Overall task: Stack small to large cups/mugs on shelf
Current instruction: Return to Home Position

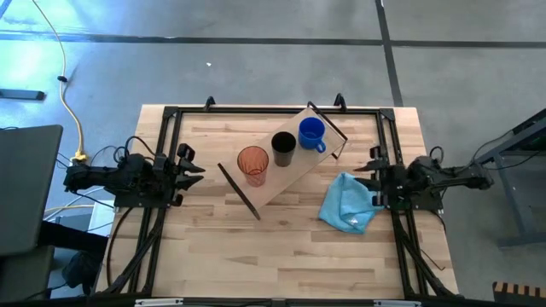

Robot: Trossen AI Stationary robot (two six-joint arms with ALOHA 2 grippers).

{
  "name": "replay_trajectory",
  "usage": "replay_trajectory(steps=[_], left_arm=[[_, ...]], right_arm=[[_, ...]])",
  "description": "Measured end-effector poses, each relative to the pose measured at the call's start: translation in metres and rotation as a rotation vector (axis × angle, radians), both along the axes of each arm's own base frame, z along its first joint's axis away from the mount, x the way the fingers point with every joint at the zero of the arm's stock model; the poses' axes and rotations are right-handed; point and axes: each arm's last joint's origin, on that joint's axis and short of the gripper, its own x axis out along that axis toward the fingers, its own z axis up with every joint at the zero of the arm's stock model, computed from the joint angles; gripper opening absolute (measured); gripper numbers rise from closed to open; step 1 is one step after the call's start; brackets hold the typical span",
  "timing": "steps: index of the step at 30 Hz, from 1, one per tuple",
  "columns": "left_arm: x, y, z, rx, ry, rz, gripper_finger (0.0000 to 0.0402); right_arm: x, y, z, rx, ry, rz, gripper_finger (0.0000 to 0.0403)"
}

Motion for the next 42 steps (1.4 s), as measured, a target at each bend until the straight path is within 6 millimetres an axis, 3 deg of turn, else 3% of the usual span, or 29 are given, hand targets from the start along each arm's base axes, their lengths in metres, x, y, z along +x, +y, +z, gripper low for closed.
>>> replay_trajectory(steps=[3, 13, 42], left_arm=[[0.0, 0.0, 0.0, 0.0, 0.0, 0.0, 0.0083], [0.0, 0.0, 0.0, -0.004, 0.001, -0.002, 0.0083], [0.0, 0.0, 0.0, -0.006, 0.0, -0.006, 0.0083]], right_arm=[[0.003, 0.0, -0.011, 0.078, 0.117, -0.006, 0.0103], [0.005, 0.0, -0.025, 0.126, 0.27, -0.045, 0.0103], [0.005, 0.002, -0.034, 0.094, 0.368, 0.018, 0.0103]])
